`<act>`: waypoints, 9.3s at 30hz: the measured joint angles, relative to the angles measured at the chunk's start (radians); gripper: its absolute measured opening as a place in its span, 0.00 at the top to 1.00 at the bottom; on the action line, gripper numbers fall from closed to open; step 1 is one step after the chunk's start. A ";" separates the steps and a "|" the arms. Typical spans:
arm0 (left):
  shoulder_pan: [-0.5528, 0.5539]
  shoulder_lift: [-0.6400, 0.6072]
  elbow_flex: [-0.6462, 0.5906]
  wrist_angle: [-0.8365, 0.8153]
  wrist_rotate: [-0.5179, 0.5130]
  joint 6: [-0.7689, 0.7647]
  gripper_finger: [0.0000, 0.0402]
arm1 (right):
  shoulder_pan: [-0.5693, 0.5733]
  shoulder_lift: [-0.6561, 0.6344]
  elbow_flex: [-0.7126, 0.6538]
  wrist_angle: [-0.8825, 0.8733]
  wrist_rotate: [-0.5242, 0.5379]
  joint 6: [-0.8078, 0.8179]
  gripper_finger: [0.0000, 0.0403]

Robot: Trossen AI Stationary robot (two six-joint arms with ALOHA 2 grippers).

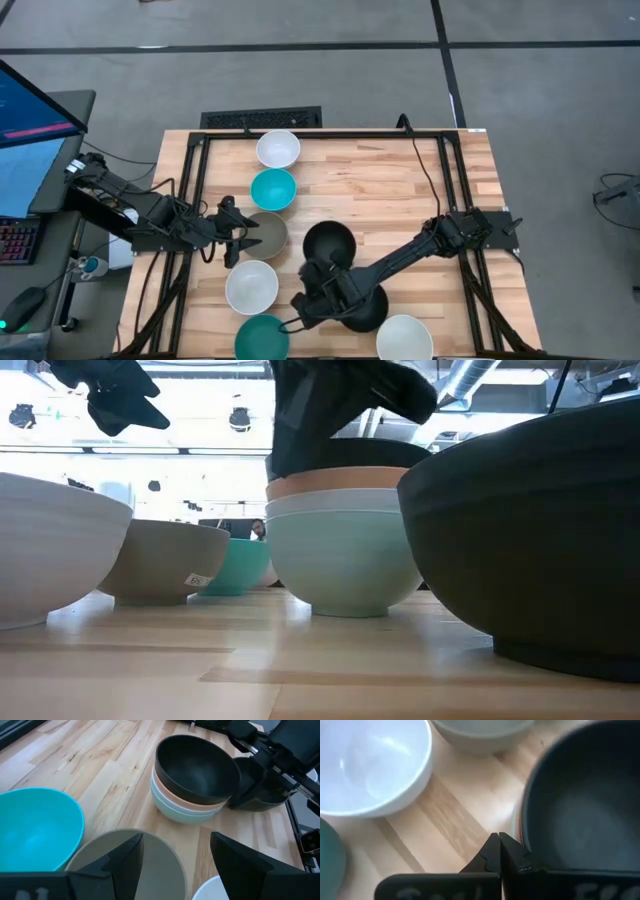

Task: Nest bowls inside each other
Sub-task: Stack the black bowl on the orange bowl, then stack the white bowl on the black bowl, then stack the black bowl on the white bowl

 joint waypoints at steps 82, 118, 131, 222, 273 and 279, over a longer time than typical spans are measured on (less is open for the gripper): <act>-0.085 0.000 0.000 0.134 0.078 -0.094 0.45 | 0.504 -0.214 -0.299 -0.375 -0.724 1.131 0.35; -0.085 0.000 0.000 0.131 0.075 -0.072 0.45 | 0.483 -0.215 -0.388 -0.239 -0.796 1.164 0.35; -0.085 0.000 0.000 0.131 0.065 -0.053 0.45 | 0.498 -0.215 -0.450 -0.087 -0.851 1.189 0.36; -0.096 0.000 0.000 0.112 0.076 -0.129 0.45 | -0.139 -0.459 -0.507 0.026 -0.403 0.492 0.89; -0.096 0.000 0.000 0.107 0.076 -0.128 0.45 | -0.242 -0.600 -0.506 -0.139 -0.320 0.455 0.37; -0.096 0.000 0.000 0.097 0.076 -0.128 0.45 | -0.235 -0.648 -0.506 -0.234 -0.326 0.474 0.47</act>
